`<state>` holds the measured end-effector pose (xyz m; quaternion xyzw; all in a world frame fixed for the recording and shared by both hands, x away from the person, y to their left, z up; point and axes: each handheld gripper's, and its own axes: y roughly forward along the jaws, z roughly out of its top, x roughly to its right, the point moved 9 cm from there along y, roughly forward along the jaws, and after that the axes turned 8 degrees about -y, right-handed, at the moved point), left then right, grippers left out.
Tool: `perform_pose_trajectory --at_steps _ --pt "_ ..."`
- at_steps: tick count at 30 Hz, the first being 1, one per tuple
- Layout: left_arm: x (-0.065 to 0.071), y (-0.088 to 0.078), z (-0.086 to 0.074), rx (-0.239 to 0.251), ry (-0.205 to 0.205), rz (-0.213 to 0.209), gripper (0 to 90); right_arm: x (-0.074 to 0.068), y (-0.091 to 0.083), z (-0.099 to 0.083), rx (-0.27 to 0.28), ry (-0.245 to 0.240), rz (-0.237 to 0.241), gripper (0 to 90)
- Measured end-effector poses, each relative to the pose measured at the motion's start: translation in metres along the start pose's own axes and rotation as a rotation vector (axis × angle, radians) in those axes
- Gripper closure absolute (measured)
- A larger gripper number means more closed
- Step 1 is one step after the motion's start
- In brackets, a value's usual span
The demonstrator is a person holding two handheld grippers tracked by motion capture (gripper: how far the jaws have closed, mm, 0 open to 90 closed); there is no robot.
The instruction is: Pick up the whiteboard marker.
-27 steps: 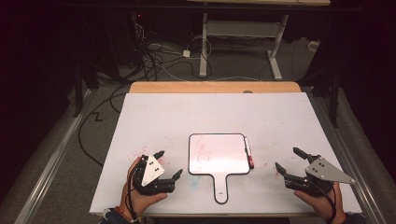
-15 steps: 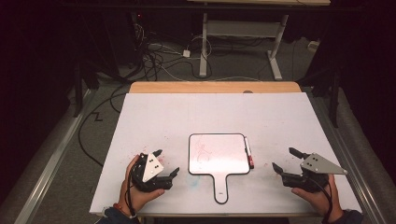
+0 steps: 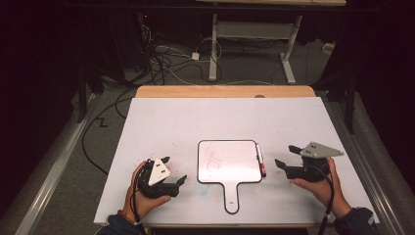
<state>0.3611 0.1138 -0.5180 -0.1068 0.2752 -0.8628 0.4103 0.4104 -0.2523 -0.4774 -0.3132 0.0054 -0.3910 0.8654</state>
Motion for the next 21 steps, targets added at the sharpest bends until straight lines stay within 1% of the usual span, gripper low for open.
perform_pose_trajectory --at_steps 1,2,4,5,6,7,8,9,10,11,12,13,14,15,16,17,18,20,21 --pt "0.000 0.000 0.000 0.000 0.000 0.000 16.7 0.000 0.000 0.000 0.000 0.000 0.000 29.2" --pt "0.001 -0.001 0.001 0.003 0.003 0.006 16.7 0.002 0.010 0.004 -0.032 0.042 0.037 29.9" --pt "0.001 -0.001 0.001 0.004 0.005 0.009 16.7 0.003 0.018 0.009 -0.052 0.063 0.063 31.5" --pt "0.000 -0.001 0.001 0.006 0.017 0.015 16.7 0.002 0.023 0.011 -0.074 0.081 0.074 31.2" --pt "0.001 -0.001 0.000 -0.005 0.010 0.013 16.7 0.002 0.026 0.014 -0.070 0.096 0.089 31.6" --pt "0.001 -0.001 0.000 -0.005 0.010 0.013 16.8 0.000 0.030 0.016 -0.080 0.110 0.110 32.4" --pt "0.001 0.000 0.001 -0.004 0.001 0.006 17.0 -0.001 0.034 0.017 -0.100 0.125 0.126 32.6" --pt "0.001 0.000 0.001 -0.004 0.001 0.006 16.9 -0.001 0.034 0.017 -0.100 0.125 0.126 32.6" --pt "0.001 0.000 0.001 -0.004 0.003 0.009 16.9 -0.002 0.038 0.019 -0.109 0.144 0.136 33.6" --pt "0.002 0.001 0.002 -0.004 0.005 0.008 16.9 -0.004 0.047 0.018 -0.146 0.155 0.153 36.7" --pt "0.002 0.001 0.002 -0.006 0.008 0.006 17.0 -0.005 0.052 0.017 -0.165 0.164 0.159 37.4" --pt "0.002 0.001 0.002 -0.005 0.026 0.012 16.9 -0.005 0.057 0.017 -0.174 0.179 0.168 39.3" --pt "0.005 0.002 0.000 -0.021 0.020 0.005 16.9 -0.006 0.061 0.015 -0.190 0.188 0.179 40.2" --pt "0.006 0.002 0.000 -0.023 0.021 0.003 17.0 -0.006 0.065 0.014 -0.200 0.194 0.183 40.7" --pt "0.006 0.002 0.000 -0.023 0.021 0.003 16.9 -0.006 0.065 0.014 -0.200 0.194 0.183 40.7" --pt "0.006 0.002 0.000 -0.025 0.025 0.005 16.9 -0.006 0.072 0.014 -0.204 0.215 0.194 44.1" --pt "0.006 0.002 0.000 -0.022 0.037 0.009 17.0 -0.007 0.074 0.013 -0.211 0.225 0.206 44.3" --pt "0.006 0.002 0.000 -0.024 0.040 0.014 17.0 -0.007 0.079 0.012 -0.232 0.230 0.201 46.4" --pt "0.006 0.002 0.000 -0.024 0.040 0.014 16.9 -0.008 0.081 0.011 -0.242 0.238 0.208 47.8"
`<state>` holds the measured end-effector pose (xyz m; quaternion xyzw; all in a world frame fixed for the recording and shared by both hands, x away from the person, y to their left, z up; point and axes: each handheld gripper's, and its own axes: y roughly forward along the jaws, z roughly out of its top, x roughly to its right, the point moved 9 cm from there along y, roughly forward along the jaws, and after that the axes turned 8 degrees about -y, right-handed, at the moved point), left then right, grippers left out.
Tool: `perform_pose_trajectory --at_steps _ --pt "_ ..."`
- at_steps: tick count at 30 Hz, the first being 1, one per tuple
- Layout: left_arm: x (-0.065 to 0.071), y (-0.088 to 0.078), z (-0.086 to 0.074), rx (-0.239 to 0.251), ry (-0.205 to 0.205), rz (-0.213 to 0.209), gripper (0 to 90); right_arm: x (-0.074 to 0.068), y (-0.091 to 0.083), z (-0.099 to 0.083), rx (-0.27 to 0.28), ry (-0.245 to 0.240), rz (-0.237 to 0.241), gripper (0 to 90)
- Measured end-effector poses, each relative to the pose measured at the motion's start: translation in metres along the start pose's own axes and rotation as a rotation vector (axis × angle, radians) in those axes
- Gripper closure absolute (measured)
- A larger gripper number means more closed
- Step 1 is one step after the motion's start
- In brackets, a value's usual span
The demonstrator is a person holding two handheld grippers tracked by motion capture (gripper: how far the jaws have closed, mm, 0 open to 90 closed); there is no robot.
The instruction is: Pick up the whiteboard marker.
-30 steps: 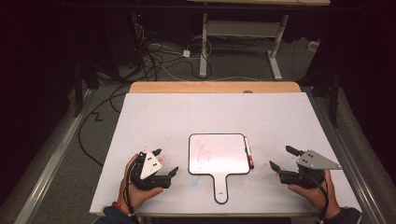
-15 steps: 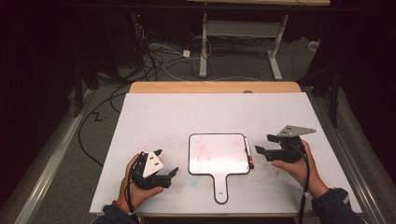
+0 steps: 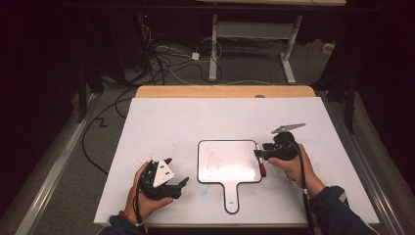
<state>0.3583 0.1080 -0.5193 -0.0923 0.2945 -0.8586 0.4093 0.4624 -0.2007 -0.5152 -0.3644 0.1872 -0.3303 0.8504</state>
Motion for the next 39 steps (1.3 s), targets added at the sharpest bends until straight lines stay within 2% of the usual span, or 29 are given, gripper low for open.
perform_pose_trajectory --at_steps 3,7,8,9,11,12,13,14,16,20,23,25,27,28,31,35,39 --pt "0.000 0.000 -0.002 -0.010 0.005 0.000 16.9 0.002 0.005 -0.001 -0.007 0.020 0.006 48.4" --pt "0.000 0.000 -0.004 -0.018 0.006 0.003 16.9 0.004 0.013 -0.004 -0.031 0.050 0.024 58.5" --pt "0.000 0.000 -0.004 -0.018 0.006 0.003 16.9 0.004 0.013 -0.004 -0.031 0.050 0.024 58.5" --pt "0.000 0.000 -0.005 -0.021 0.006 0.004 16.9 0.006 0.014 -0.005 -0.031 0.067 0.024 65.5" --pt "0.000 -0.001 -0.005 -0.025 0.004 0.005 16.9 0.008 0.014 -0.005 -0.026 0.073 0.031 69.3" --pt "0.000 -0.001 -0.006 -0.029 0.005 0.009 16.9 0.008 0.014 -0.005 -0.026 0.073 0.031 69.3" --pt "0.000 -0.001 -0.007 -0.032 0.007 0.008 17.0 0.007 0.015 -0.005 -0.020 0.074 0.054 73.8" --pt "0.001 -0.001 -0.007 -0.035 0.007 0.006 16.9 0.006 0.016 -0.005 -0.018 0.072 0.057 78.2" --pt "0.001 -0.002 -0.008 -0.038 0.006 0.008 16.9 0.007 0.016 -0.004 -0.019 0.056 0.039 80.9" --pt "0.003 -0.003 -0.010 -0.042 0.006 0.008 16.9 0.007 0.015 -0.003 -0.020 0.042 0.045 81.3" --pt "0.003 -0.003 -0.010 -0.050 -0.018 0.001 16.9 0.005 0.014 -0.001 -0.011 0.025 0.039 81.4" --pt "0.006 0.000 -0.005 -0.043 -0.060 -0.029 17.6 0.000 0.005 0.007 0.034 -0.004 0.036 81.4" --pt "0.008 0.001 -0.002 -0.040 -0.073 -0.041 19.0 -0.005 -0.002 0.014 0.072 -0.019 0.043 81.4" --pt "0.013 0.004 0.008 -0.018 -0.089 -0.070 19.8 -0.009 -0.006 0.017 0.093 -0.021 0.047 81.4" --pt "0.022 0.012 0.027 0.006 -0.137 -0.123 22.4 -0.022 -0.016 0.027 0.159 -0.049 0.067 81.4" --pt "0.042 0.022 0.056 0.066 -0.166 -0.215 23.7 -0.041 -0.024 0.036 0.243 -0.080 0.094 81.5" --pt "0.064 0.037 0.082 0.106 -0.196 -0.299 24.7 -0.062 -0.026 0.039 0.286 -0.087 0.119 81.5"
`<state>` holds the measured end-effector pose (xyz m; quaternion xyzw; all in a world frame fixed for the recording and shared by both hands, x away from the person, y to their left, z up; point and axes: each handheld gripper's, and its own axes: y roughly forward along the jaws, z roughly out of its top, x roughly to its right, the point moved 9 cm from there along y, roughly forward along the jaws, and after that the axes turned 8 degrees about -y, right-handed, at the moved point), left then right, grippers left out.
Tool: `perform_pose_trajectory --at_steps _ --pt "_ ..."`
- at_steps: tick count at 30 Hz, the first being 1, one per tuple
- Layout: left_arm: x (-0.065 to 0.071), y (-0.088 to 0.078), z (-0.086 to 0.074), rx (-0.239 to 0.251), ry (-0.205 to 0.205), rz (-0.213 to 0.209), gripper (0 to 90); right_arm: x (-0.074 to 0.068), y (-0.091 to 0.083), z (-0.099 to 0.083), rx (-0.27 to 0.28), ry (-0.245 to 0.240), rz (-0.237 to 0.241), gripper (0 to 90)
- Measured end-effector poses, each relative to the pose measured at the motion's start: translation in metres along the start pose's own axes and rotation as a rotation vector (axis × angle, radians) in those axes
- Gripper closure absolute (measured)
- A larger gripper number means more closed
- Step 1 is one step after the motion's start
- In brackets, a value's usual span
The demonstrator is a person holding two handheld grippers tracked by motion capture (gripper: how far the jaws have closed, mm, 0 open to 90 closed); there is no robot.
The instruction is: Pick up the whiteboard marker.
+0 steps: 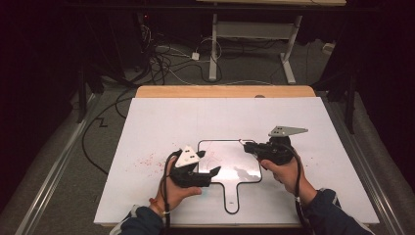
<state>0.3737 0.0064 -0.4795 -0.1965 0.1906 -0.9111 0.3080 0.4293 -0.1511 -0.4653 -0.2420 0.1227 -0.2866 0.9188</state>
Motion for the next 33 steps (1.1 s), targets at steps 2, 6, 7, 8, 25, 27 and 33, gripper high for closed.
perform_pose_trajectory --at_steps 2,6,7,8,25,27,33 --pt "0.011 0.012 0.007 0.012 -0.015 -0.041 25.0 -0.009 0.001 0.002 0.027 -0.014 0.007 81.6" --pt "0.023 0.029 0.013 0.010 -0.039 -0.072 26.0 -0.025 0.000 0.007 0.074 -0.025 0.025 81.5" --pt "0.026 0.034 0.014 0.007 -0.047 -0.082 26.6 -0.028 0.000 0.008 0.083 -0.024 0.028 81.5" --pt "0.033 0.042 0.014 0.004 -0.056 -0.104 28.2 -0.031 -0.001 0.009 0.092 -0.024 0.031 81.5" --pt "0.038 0.055 0.022 0.053 -0.074 -0.172 52.8 -0.039 -0.004 0.008 0.146 -0.047 0.017 81.4" --pt "0.037 0.057 0.022 0.048 -0.057 -0.152 55.2 -0.039 -0.004 0.008 0.146 -0.051 0.007 81.4" --pt "0.034 0.058 0.024 0.040 -0.001 -0.122 63.7 -0.039 -0.007 0.009 0.160 -0.067 -0.007 81.4"
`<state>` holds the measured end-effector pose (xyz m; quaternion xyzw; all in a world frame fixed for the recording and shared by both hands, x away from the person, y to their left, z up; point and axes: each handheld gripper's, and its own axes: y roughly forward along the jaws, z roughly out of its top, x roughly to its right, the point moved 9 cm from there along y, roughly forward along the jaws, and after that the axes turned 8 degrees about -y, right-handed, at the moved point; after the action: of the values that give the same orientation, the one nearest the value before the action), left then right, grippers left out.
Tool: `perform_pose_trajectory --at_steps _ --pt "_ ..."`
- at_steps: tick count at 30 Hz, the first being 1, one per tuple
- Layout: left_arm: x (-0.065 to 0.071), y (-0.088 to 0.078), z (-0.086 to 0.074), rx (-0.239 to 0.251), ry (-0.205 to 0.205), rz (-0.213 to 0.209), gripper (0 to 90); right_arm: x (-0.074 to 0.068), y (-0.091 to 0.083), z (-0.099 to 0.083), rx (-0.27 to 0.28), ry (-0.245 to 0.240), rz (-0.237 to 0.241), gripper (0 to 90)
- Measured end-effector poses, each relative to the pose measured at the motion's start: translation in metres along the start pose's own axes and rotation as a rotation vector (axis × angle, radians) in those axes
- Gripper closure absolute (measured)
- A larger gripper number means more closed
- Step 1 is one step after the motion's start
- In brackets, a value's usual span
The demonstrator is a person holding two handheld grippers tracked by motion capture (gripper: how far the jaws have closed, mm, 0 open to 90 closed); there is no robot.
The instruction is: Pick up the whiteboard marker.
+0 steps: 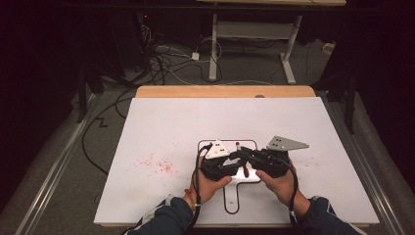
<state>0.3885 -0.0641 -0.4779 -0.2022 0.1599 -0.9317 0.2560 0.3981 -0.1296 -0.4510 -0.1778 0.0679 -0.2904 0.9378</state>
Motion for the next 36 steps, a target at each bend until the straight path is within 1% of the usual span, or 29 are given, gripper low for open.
perform_pose_trajectory --at_steps 1,2,5,6,8,10,11,12,14,15,17,18,19,20,21,23,25,27,28,29,30,31,32,33,34,35,36 --pt "0.000 0.000 0.000 0.000 0.010 0.010 66.6 0.000 0.000 0.001 0.003 -0.002 0.002 81.4" --pt "0.000 0.000 0.001 -0.002 0.013 0.007 69.5 0.000 -0.001 0.001 0.006 -0.007 -0.003 81.4" --pt "-0.001 0.001 0.001 -0.003 0.033 0.012 73.8 0.001 -0.003 0.002 0.008 -0.017 -0.013 81.3" --pt "-0.001 0.001 0.001 -0.003 0.035 0.011 74.2 0.001 -0.003 0.002 0.011 -0.016 -0.015 81.3" --pt "-0.003 0.001 0.001 -0.006 0.043 0.028 76.3 0.001 -0.003 0.002 0.011 -0.016 -0.020 81.2" --pt "-0.006 0.001 0.002 -0.001 0.045 0.033 78.2 0.002 -0.004 0.003 0.013 -0.018 -0.026 80.5" --pt "-0.008 0.001 0.002 -0.003 0.052 0.045 78.3 0.002 -0.004 0.003 0.013 -0.016 -0.026 79.5" --pt "-0.010 0.000 0.002 -0.004 0.059 0.052 78.3 0.002 -0.004 0.003 0.014 -0.012 -0.030 75.8" --pt "-0.016 -0.001 0.004 0.002 0.056 0.065 78.4 0.004 -0.006 0.004 0.021 -0.013 -0.044 68.9" --pt "-0.020 -0.003 0.004 0.000 0.062 0.071 78.4 0.004 -0.008 0.005 0.027 -0.011 -0.053 65.4" --pt "-0.028 -0.006 0.007 0.005 0.067 0.079 78.4 0.008 -0.013 0.007 0.047 -0.013 -0.078 57.4" --pt "-0.028 -0.006 0.007 0.005 0.067 0.079 78.4 0.009 -0.016 0.007 0.043 -0.018 -0.084 54.8" --pt "-0.033 -0.009 0.008 0.005 0.065 0.079 78.4 0.010 -0.020 0.006 0.032 -0.037 -0.093 52.1" --pt "-0.045 -0.013 0.011 0.009 0.065 0.098 78.5 0.012 -0.023 0.004 0.025 -0.066 -0.109 50.3" --pt "-0.052 -0.015 0.012 0.011 0.062 0.102 78.5 0.013 -0.027 0.002 0.021 -0.091 -0.123 49.7" --pt "-0.066 -0.020 0.014 0.017 0.058 0.118 78.5 0.017 -0.035 -0.005 0.004 -0.134 -0.136 46.6" --pt "-0.078 -0.022 0.015 0.032 0.042 0.112 78.5 0.020 -0.043 -0.012 -0.016 -0.168 -0.154 44.2" --pt "-0.089 -0.023 0.017 0.047 0.038 0.124 78.5 0.024 -0.052 -0.020 -0.033 -0.208 -0.182 42.1" --pt "-0.095 -0.023 0.018 0.047 0.037 0.129 78.5 0.026 -0.057 -0.024 -0.045 -0.237 -0.195 42.1" --pt "-0.101 -0.021 0.019 0.049 0.065 0.143 78.5 0.027 -0.061 -0.029 -0.054 -0.255 -0.205 41.9" --pt "-0.105 -0.020 0.019 0.052 0.061 0.154 78.5 0.028 -0.065 -0.033 -0.064 -0.259 -0.210 41.5" --pt "-0.110 -0.019 0.019 0.058 0.061 0.154 78.5 0.029 -0.068 -0.038 -0.071 -0.260 -0.211 41.3" --pt "-0.115 -0.018 0.020 0.062 0.070 0.162 78.5 0.030 -0.071 -0.042 -0.082 -0.267 -0.211 41.1" --pt "-0.115 -0.018 0.020 0.062 0.070 0.162 78.5 0.030 -0.073 -0.046 -0.092 -0.271 -0.208 40.7" --pt "-0.123 -0.018 0.018 0.065 0.039 0.195 78.5 0.030 -0.075 -0.050 -0.104 -0.273 -0.206 40.6" --pt "-0.127 -0.017 0.018 0.063 0.039 0.199 78.5 0.031 -0.076 -0.053 -0.112 -0.279 -0.210 40.5" --pt "-0.130 -0.015 0.016 0.055 0.042 0.212 78.5 0.031 -0.077 -0.055 -0.120 -0.286 -0.211 40.5"
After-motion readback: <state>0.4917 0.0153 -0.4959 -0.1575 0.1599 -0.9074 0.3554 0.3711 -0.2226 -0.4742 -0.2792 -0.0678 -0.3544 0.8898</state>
